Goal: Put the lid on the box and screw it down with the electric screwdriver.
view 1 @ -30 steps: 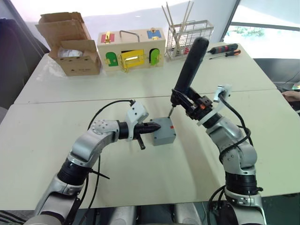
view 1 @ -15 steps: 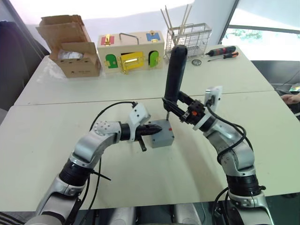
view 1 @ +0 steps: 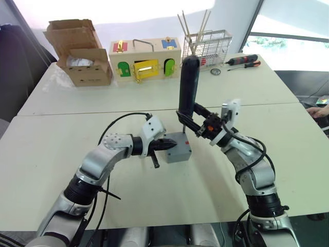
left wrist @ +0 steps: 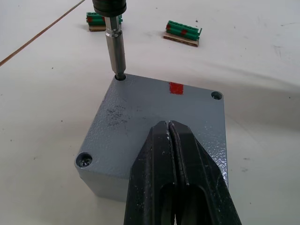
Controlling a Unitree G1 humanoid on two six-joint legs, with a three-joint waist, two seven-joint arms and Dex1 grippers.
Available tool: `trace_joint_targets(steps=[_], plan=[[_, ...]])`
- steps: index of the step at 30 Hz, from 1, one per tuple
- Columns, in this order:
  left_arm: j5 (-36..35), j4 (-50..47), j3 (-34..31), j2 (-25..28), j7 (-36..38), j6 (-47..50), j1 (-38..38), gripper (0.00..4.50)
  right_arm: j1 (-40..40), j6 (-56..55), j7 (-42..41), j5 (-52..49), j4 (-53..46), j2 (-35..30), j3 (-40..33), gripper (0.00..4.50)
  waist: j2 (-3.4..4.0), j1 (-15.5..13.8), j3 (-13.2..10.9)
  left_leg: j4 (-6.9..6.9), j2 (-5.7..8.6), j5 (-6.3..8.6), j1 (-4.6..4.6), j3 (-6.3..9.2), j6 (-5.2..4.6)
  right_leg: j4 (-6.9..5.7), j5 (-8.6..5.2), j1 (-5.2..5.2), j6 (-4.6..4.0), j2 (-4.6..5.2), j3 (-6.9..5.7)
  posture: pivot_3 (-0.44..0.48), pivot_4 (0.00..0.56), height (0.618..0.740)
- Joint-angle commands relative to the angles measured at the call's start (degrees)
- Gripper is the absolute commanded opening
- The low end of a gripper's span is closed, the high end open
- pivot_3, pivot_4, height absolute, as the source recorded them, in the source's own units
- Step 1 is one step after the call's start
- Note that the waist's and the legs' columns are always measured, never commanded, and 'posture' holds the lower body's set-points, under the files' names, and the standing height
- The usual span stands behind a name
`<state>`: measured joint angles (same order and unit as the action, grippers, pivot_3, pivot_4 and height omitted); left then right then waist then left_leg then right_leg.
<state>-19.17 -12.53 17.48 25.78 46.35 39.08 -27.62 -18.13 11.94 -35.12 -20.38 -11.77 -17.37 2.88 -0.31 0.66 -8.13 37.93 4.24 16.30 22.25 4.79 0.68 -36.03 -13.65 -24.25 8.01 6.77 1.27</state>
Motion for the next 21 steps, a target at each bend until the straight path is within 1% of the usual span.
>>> trace_joint_targets(steps=[1,6,8,9,21], plan=[[1.1,-0.4,1.3,0.5,0.3,0.4,0.9,0.00,3.0,2.2,0.2,2.2,5.1,-0.1,2.1,1.77,-0.06,0.0,0.1,0.00,0.00,0.00,-0.01,0.00,-0.01,0.00,0.00,0.01,0.00,0.00,0.00,0.000,0.150,0.734],[1.2,-0.6,1.4,0.3,0.4,0.4,1.0,0.00,3.5,2.8,0.3,1.9,5.0,0.2,2.9,1.77,-0.09,-0.1,0.2,-0.01,0.00,0.24,-0.30,0.02,-0.34,0.08,-0.01,0.33,0.00,0.00,-0.01,0.000,0.150,0.734],[1.2,-0.8,1.5,0.3,0.4,0.5,1.2,0.00,4.0,2.8,0.6,1.7,5.1,0.6,2.9,1.77,-0.06,-0.1,0.2,-0.10,-0.02,0.37,-0.80,0.02,-0.36,0.24,-0.09,0.83,0.07,-0.01,-0.03,0.000,0.150,0.734],[1.3,-0.9,1.5,0.3,0.4,0.5,1.3,0.00,4.1,2.8,0.6,1.7,5.1,0.7,2.9,1.77,-0.05,0.0,0.3,-0.18,-0.04,0.45,-1.00,0.03,-0.46,0.53,-0.22,1.17,0.05,-0.02,-0.06,0.000,0.150,0.734],[1.4,-1.2,1.3,0.4,0.5,0.7,1.4,0.00,4.3,2.1,0.8,2.5,5.6,0.8,3.0,1.77,-0.07,0.0,0.5,-0.23,-0.07,0.49,-1.02,0.03,-0.45,0.69,-0.22,1.21,0.05,-0.04,-0.06,0.000,0.150,0.734]])
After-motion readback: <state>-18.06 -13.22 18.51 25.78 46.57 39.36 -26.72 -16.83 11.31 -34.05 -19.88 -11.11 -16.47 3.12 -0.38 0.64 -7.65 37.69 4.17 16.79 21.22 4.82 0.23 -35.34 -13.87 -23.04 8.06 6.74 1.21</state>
